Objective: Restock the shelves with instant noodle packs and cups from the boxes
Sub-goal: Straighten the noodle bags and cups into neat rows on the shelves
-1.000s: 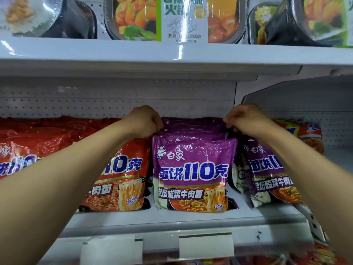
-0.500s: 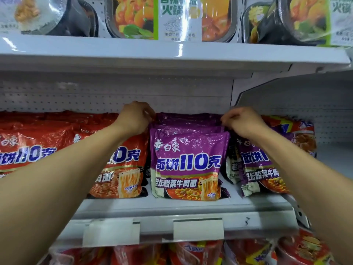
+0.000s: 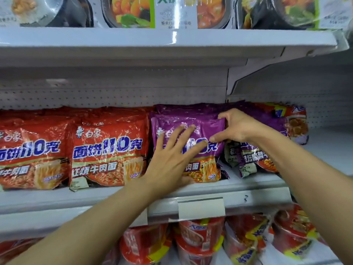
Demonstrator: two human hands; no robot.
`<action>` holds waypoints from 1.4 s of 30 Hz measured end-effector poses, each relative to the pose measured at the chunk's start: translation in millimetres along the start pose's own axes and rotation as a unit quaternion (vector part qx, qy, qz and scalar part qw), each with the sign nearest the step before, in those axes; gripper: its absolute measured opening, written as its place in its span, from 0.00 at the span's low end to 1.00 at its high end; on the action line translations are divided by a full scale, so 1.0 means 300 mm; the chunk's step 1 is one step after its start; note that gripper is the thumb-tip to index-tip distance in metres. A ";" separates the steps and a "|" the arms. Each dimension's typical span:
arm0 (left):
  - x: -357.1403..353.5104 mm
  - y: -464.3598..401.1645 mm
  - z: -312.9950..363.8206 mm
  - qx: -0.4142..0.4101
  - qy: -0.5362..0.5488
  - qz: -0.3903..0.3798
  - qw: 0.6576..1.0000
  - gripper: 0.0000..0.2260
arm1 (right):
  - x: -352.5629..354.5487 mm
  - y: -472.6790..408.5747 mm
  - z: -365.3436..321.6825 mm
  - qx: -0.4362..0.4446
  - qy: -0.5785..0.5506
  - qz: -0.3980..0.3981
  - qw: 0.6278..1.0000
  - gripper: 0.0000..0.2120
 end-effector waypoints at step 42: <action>-0.005 0.010 -0.028 0.035 -0.029 -0.009 0.999 0.42 | -0.090 0.149 0.136 -0.113 -0.101 0.195 0.969 0.09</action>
Point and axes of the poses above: each hand's wrist, its own y-axis away from the middle knuckle, its own x-axis out of the back of the hand, z = x × y, the point moved 7 cm from there along -y, towards the middle knuckle, and after that the axes turned 2 degrees about z, right-handed, at the moved point
